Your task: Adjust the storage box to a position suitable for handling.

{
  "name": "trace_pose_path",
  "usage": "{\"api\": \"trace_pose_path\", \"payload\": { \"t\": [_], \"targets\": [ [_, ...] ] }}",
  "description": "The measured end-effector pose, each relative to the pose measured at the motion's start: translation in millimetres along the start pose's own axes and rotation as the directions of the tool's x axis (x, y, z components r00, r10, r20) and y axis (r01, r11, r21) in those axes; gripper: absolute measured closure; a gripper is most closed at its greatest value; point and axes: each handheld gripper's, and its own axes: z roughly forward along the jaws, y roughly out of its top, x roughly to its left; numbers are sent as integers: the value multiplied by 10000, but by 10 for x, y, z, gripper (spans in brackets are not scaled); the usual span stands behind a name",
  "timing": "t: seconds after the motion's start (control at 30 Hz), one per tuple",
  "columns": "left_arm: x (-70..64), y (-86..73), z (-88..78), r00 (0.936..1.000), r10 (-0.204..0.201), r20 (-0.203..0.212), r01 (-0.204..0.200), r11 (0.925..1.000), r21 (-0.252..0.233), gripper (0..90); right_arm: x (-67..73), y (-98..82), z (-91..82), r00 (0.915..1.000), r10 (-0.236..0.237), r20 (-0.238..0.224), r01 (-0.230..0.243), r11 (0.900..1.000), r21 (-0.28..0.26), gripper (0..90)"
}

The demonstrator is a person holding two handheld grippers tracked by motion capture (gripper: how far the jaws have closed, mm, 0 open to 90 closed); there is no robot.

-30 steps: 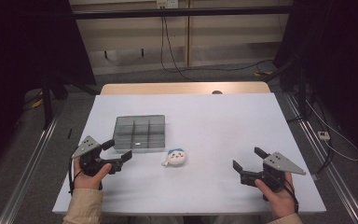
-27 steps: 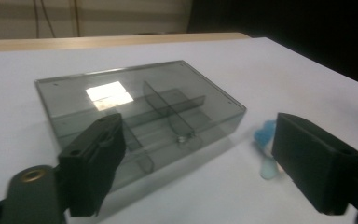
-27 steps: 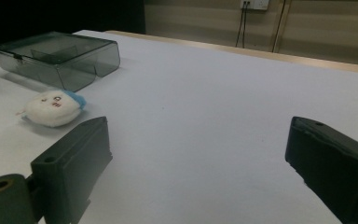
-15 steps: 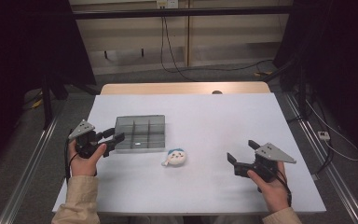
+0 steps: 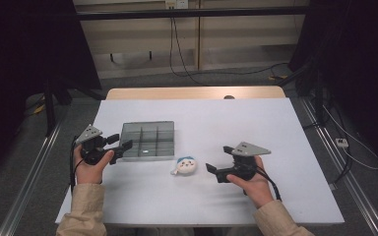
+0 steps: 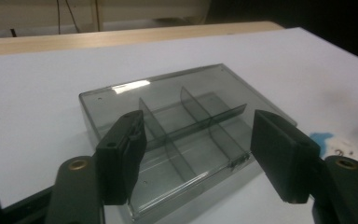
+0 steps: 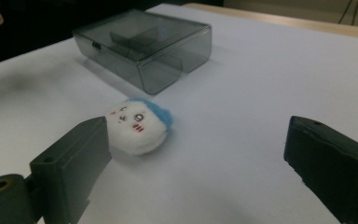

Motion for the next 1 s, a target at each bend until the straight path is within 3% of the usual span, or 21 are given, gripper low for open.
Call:
{"api": "trace_pose_path", "payload": {
  "t": [0.2, 0.4, 0.43, 0.73, 0.83, 0.9, 1.0],
  "targets": [
    [-17, -3, 33, 9998, 159, -119, -156, 9996, 244, 249, 90, 87, 338, 9973, -333, -656, 387, 9958, 827, 93],
    [-21, -2, 43, 9998, 165, -116, -161, 9995, 283, 215, 165, 107, 550, 9936, -402, -1057, 534, 9906, 1258, 107],
    [-25, 0, 40, 9997, 209, -158, -204, 9994, 290, 214, 200, 105, 634, 9916, -602, -1149, 775, 9852, 1527, 117],
    [-33, -7, 58, 9998, 179, -108, -175, 9992, 373, 206, 268, 116, 830, 9877, -828, -1330, 1093, 9723, 2067, 178],
    [-26, -8, 59, 9997, 194, -125, -190, 9991, 372, 206, 299, 101, 872, 9845, -911, -1498, 1260, 9617, 2435, 220],
    [-25, -10, 55, 9998, 165, -126, -160, 9991, 383, 206, 314, 102, 874, 9812, -1030, -1629, 1416, 9588, 2462, 292],
    [-25, -12, 56, 9997, 172, -165, -165, 9991, 389, 206, 323, 102, 858, 9795, -1040, -1722, 1469, 9547, 2588, 322]
  ]
}}
